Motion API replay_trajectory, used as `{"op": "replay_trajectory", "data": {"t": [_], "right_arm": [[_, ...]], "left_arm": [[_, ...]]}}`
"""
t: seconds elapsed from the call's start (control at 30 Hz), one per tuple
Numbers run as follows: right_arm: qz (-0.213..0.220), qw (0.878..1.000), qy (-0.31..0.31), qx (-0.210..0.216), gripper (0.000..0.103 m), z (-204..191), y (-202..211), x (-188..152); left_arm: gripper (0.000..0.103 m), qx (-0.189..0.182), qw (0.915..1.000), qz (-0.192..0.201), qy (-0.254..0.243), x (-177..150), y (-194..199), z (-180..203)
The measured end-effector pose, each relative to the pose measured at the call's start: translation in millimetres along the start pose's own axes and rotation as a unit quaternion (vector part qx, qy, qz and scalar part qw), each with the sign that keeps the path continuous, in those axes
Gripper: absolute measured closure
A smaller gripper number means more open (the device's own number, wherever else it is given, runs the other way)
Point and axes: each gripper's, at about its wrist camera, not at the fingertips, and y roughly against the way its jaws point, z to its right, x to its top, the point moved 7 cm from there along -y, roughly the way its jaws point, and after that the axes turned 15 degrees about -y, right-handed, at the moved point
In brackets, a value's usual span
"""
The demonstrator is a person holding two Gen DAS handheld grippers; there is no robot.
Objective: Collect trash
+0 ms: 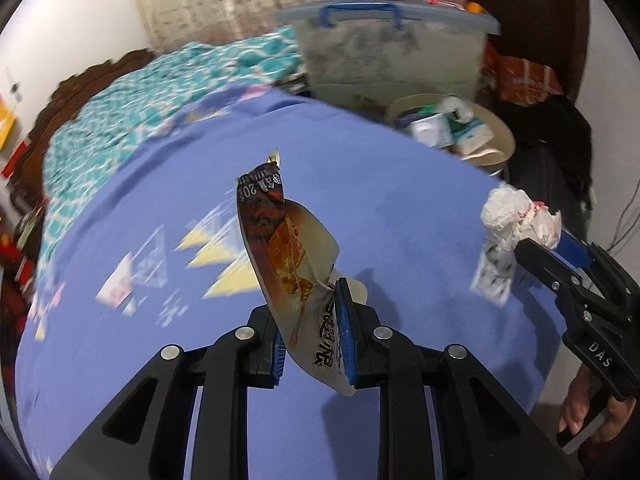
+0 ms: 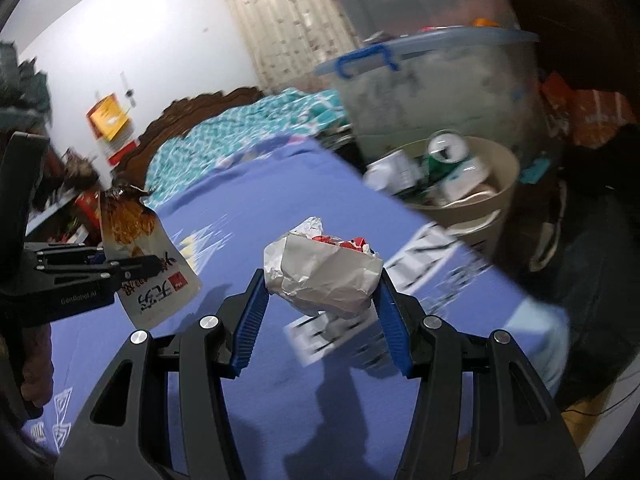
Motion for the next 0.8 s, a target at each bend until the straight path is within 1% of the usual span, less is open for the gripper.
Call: {"op": "replay_trajectory", "data": {"t": [0.1,0.2,0.37,0.43,0.47,0.53,0.6,0.67,0.7,0.77,0.8], "right_arm": [[0.005,1.000,-0.021,-0.005,0.048,22.5,-2.1,21.3],[0.007,0.999,-0.039,-0.012,0.048,46.8,-6.7,46.8],[0.016,0.997,-0.063,-0.032,0.048,86.8,-19.8,92.9],[0.013,0.997,-0.061,-0.038,0.048,95.8,-29.1,107.9],[0.010,0.998,-0.057,-0.040,0.047,97.3,-34.0,111.5],[-0.007,0.998,-0.042,-0.040,0.047,99.4,-51.2,120.7],[-0.035,0.998,-0.036,-0.030,0.047,98.6,-67.3,121.6],[-0.068,0.997,-0.032,-0.023,0.047,98.5,-86.9,120.5],[-0.082,0.996,-0.031,-0.024,0.047,99.8,-93.6,120.5],[-0.127,0.991,-0.037,-0.006,0.045,97.9,-105.7,116.0],[-0.144,0.989,-0.034,-0.009,0.043,98.6,-110.7,113.7]], "left_arm": [[0.082,-0.049,0.9987,0.011,-0.014,39.1,-15.2,23.7],[0.083,-0.094,0.9952,0.020,-0.020,77.4,-32.2,43.0],[0.083,-0.139,0.9896,0.031,-0.020,139.7,-65.8,64.9],[0.083,-0.162,0.9861,0.035,-0.013,167.2,-81.6,70.8],[0.083,-0.173,0.9843,0.035,-0.010,175.7,-87.7,72.4],[0.083,-0.196,0.9801,0.028,-0.003,196.7,-106.4,76.4],[0.083,-0.213,0.9769,0.019,0.007,210.9,-124.0,78.3],[0.083,-0.233,0.9724,0.005,0.015,218.6,-141.0,81.3],[0.085,-0.240,0.9707,0.000,0.017,223.3,-150.5,83.2],[0.086,-0.244,0.9698,-0.009,0.010,229.8,-164.6,88.4],[0.086,-0.240,0.9707,-0.014,0.003,232.5,-172.0,91.5]]}}
